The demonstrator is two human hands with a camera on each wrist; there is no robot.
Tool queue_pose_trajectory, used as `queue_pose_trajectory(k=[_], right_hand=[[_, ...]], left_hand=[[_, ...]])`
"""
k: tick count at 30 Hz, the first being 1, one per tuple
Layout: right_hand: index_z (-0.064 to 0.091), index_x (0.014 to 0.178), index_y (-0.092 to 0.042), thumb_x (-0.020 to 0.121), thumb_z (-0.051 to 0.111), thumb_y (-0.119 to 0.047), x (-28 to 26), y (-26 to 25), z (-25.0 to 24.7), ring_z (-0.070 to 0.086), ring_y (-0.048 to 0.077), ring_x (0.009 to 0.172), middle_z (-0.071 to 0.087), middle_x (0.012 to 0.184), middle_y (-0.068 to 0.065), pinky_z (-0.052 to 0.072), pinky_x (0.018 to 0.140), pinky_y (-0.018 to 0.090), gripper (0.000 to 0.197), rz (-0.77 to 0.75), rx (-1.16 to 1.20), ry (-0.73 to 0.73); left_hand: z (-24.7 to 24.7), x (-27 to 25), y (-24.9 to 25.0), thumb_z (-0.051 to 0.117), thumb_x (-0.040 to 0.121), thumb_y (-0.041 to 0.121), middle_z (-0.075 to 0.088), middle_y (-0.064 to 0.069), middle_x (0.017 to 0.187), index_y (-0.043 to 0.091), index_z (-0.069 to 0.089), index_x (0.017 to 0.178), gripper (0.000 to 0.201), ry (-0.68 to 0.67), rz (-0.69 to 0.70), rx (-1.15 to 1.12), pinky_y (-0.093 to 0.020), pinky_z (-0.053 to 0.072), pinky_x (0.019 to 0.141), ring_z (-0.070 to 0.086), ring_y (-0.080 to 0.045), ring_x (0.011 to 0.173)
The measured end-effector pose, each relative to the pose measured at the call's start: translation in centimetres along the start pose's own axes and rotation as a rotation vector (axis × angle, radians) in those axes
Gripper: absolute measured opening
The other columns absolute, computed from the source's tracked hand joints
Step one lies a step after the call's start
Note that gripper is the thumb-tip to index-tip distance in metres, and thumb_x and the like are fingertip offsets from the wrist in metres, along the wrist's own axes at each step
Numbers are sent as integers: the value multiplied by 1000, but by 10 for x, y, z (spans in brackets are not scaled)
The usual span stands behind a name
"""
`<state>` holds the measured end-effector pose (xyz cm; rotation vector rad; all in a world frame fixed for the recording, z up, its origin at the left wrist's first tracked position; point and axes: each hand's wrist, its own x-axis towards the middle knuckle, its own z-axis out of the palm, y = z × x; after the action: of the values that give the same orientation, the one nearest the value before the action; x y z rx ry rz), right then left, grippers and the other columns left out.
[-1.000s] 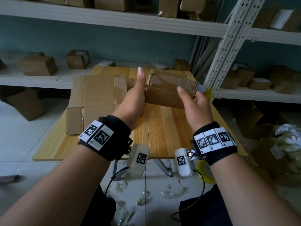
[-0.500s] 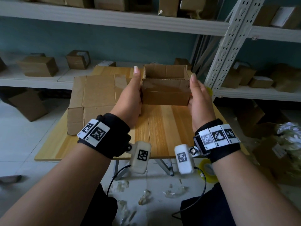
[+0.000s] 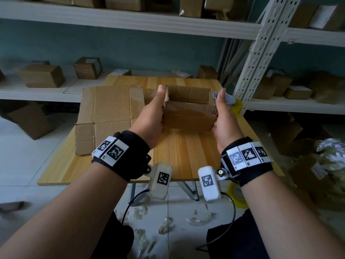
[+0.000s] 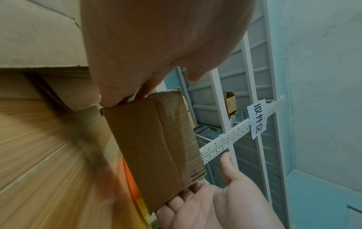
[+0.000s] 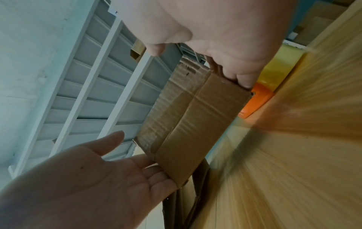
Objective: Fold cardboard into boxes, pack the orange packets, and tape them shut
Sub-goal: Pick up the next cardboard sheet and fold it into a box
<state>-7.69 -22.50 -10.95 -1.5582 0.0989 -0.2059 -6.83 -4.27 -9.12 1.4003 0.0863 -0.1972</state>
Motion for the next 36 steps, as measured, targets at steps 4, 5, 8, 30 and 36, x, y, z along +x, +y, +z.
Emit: queue_pose_trajectory(k=[4,5,8,30,36], right_hand=[[45,155,-45,57,45,-109,5,4,0,44,17,149,50,160,-10,30,125,58,117,4,-3,6],[45,155,-44,56,45,-109,6,4,0,44,17,149,50,159,-9,30,125,57,118,4,0,13],[46,154,-43,55,47,-109,7,6,0,46,16,148,52,158,-9,31,124,57,119,2,13,25],[49,152,-39,57,45,-109,13,10,0,54,18,141,59,152,-5,38,120,58,117,48,18,85],[52,149,-36,31,35,-117,23,20,-2,60,23,133,63,146,-1,42,116,57,144,184,-74,105]], left_hand=[[0,0,-1,38,107,66,83,-1,100,10,58,144,70,-1,-18,-24,-21,61,65,80,-11,89],[0,-1,-1,39,106,67,83,-3,104,10,58,144,70,0,-22,-31,-23,62,69,80,-13,93],[-2,2,-1,40,106,67,78,-6,117,11,58,141,68,-6,-35,-56,-23,60,74,76,-16,104],[-3,7,-5,46,104,67,73,-13,125,4,54,142,74,43,-100,-90,-34,59,93,74,-24,111],[3,2,-7,44,108,59,72,-12,130,7,51,152,68,-4,-89,-53,-21,62,66,77,-17,102]])
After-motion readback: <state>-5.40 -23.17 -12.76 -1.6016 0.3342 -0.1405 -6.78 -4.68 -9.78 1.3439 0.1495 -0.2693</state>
